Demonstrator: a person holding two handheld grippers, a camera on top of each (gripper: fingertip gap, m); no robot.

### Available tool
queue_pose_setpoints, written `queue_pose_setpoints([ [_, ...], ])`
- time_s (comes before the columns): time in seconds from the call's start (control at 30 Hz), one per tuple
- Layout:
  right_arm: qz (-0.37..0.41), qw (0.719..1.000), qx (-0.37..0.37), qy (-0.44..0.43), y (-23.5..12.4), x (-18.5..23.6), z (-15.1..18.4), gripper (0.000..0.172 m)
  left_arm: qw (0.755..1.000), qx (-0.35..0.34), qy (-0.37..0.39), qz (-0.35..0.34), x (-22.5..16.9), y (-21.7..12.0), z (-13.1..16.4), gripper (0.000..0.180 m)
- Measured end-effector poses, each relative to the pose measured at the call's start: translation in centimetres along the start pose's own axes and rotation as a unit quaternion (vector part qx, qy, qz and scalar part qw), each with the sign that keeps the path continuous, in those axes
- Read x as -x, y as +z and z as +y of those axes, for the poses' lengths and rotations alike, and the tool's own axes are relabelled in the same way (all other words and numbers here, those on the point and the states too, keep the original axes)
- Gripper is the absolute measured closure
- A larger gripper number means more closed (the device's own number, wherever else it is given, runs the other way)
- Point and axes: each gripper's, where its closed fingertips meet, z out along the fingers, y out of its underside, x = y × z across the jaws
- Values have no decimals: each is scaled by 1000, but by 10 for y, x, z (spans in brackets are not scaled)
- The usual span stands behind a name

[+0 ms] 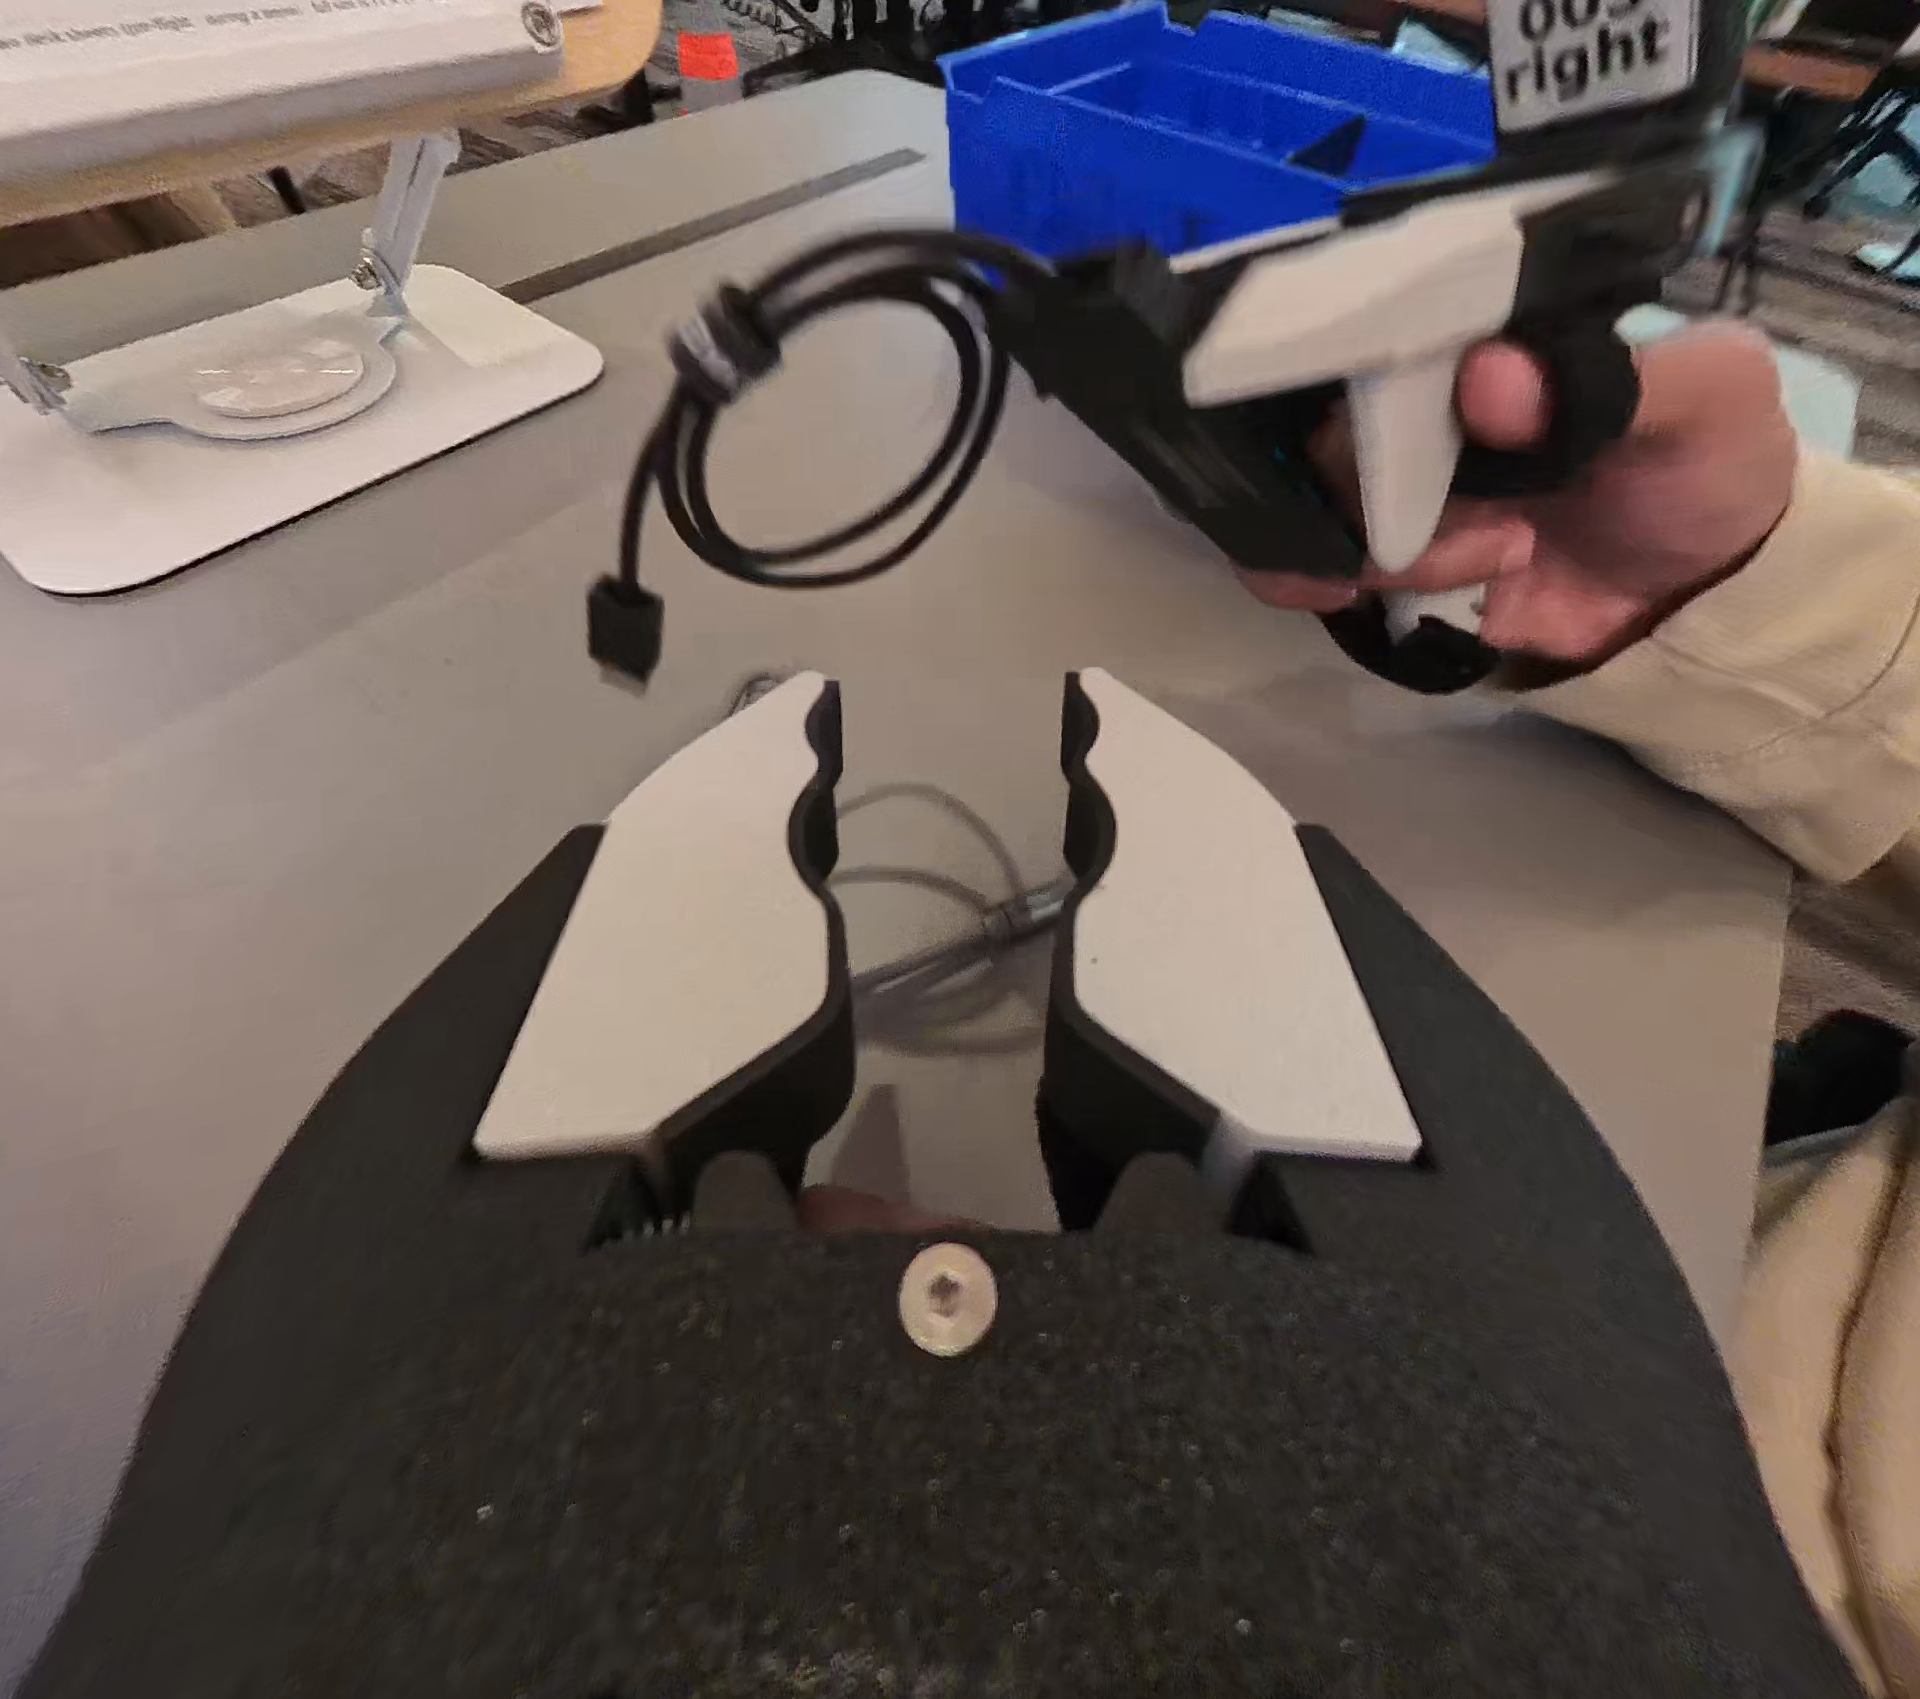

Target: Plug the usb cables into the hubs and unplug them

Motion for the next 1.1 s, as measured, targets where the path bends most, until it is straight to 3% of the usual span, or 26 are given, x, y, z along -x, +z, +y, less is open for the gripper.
queue_pose_setpoints([
  [0.2, 34, 995, 33, -86, -2, -7, 9, 137, 991, -17, -101, 84, 14, 6, -19, 143],
  [0.33, 74, 992, 50, -88, -11, -28, 13, 137, 995, -29, -85, 41, 29, 1, -15, 147],
  [0.43, 168, 959, 168, -158, -24, -62, 37, 137, 999, -4, -37, -20, 47, -5, 4, 147],
  [0.53, 223, 927, 249, -171, -29, -81, 57, 137, 998, 3, -1, -64, 60, -9, 16, 148],
  [0.67, 248, 889, 360, -138, -30, -90, 96, 137, 998, 8, 1, -66, 62, -7, 23, 147],
  [0.77, 234, 878, 400, -118, -29, -86, 109, 137, 998, 10, 3, -65, 62, -7, 24, 146],
  [0.87, 185, 884, 411, -127, -27, -72, 94, 128, 998, 5, -1, -64, 61, -8, 23, 146],
  [1.0, 169, 880, 412, -164, -27, -64, 36, 115, 998, 4, -6, -65, 63, -10, 23, 146],
  [1.1, 156, 853, 461, -189, -20, -70, 23, 117, 998, 3, -6, -64, 62, -10, 22, 146],
])
